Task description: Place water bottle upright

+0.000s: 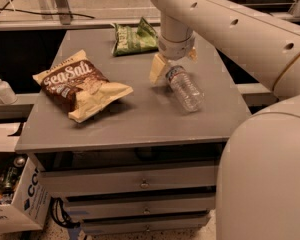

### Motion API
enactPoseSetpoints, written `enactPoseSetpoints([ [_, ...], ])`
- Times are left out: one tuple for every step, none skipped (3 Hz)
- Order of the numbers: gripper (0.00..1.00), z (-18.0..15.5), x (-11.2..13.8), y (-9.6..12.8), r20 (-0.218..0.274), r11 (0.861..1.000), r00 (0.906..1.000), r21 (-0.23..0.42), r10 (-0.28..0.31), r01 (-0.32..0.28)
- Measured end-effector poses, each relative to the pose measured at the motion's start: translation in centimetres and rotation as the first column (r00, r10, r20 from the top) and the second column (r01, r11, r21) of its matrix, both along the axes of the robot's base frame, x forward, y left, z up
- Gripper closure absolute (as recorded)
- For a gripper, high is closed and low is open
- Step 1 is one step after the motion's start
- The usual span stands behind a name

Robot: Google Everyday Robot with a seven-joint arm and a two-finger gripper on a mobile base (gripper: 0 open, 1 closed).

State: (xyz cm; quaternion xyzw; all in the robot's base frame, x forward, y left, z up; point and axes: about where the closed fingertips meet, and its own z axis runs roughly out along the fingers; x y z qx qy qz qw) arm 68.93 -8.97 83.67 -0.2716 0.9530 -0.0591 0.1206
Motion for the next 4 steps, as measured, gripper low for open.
enactPoseSetpoints([
  [0.41,-0.3,0.0,-0.2,-0.004,1.0,1.0,0.006,-0.009,0.009],
  [0.63,-0.2,-0.2,-0.3,-0.007,1.0,0.9998,0.011,-0.018,0.018],
  [0.87,0.0,-0.3,-0.4,-0.01,1.0,0.9996,0.016,-0.024,0.025],
  [1.0,0.9,-0.2,-0.1,0.011,0.997,0.9999,0.073,-0.013,0.012],
])
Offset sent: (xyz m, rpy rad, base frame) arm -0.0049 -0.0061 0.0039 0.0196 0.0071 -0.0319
